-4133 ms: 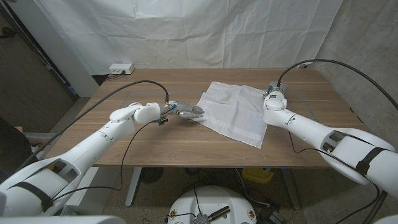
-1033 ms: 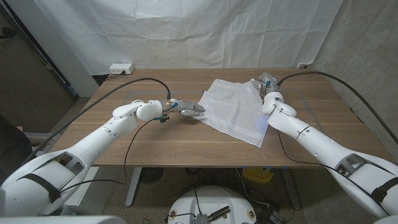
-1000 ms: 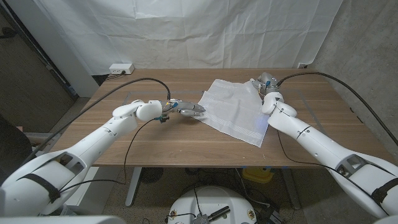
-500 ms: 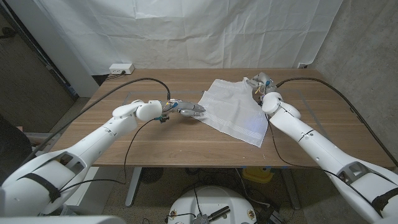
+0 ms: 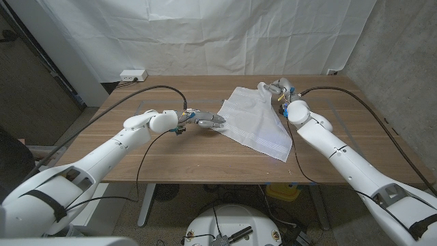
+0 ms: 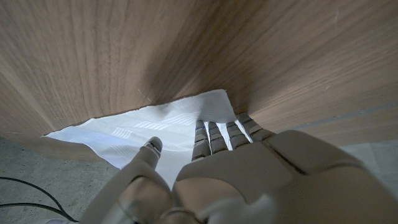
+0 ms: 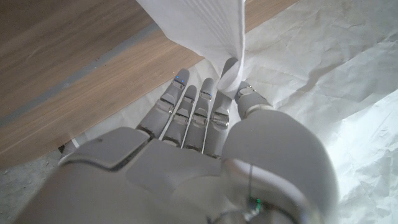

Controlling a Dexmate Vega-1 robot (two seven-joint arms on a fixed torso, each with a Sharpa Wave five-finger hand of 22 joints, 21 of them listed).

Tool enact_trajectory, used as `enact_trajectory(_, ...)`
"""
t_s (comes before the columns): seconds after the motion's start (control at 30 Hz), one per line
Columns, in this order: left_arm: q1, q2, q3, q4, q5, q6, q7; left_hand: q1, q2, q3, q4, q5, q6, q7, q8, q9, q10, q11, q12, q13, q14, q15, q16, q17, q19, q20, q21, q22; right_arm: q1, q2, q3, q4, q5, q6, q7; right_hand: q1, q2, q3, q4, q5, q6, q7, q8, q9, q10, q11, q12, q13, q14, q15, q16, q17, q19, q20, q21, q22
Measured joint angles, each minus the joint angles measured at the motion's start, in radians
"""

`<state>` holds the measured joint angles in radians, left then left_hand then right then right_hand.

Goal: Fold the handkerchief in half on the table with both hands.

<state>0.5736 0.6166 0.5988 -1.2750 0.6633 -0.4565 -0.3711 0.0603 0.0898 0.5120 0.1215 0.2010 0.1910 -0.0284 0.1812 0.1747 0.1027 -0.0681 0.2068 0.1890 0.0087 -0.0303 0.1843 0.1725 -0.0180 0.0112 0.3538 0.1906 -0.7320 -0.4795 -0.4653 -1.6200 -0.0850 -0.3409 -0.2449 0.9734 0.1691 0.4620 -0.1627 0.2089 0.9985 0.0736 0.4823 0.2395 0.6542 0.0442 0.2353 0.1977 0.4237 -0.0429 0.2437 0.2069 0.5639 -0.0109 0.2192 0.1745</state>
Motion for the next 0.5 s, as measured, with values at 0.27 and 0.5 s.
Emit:
enact_trajectory(0.27,0.002,0.001,0.0,0.0,0.0,-0.001,0.003,0.0,0.0,0.0,0.0,0.0,-0.005,-0.005,0.0,0.0,0.0,0.0,0.0,0.0,0.0,0.0,0.0,0.0,0.0,0.0,-0.002,0.0,-0.016,0.006,0.017,-0.03,0.035,0.037,0.031,0.002,0.002,-0.004,0.004,-0.008,0.0,0.0,0.0,0.0,0.004,0.004,0.0,0.0,0.0,0.0,0.0,0.0,0.0,0.0,0.0,0.0)
enact_trajectory(0.5,0.003,0.001,-0.001,-0.001,0.0,-0.001,0.005,0.0,0.0,0.0,0.0,0.0,-0.005,-0.005,0.0,0.0,0.0,0.0,0.0,0.0,0.0,0.0,0.0,0.0,0.0,0.0,-0.003,0.0,-0.026,0.012,0.02,-0.047,0.046,0.067,0.041,0.009,-0.001,-0.004,0.004,-0.008,0.0,0.0,0.0,0.0,0.007,0.007,0.0,0.0,0.0,0.0,0.0,0.0,0.0,0.0,0.0,0.0)
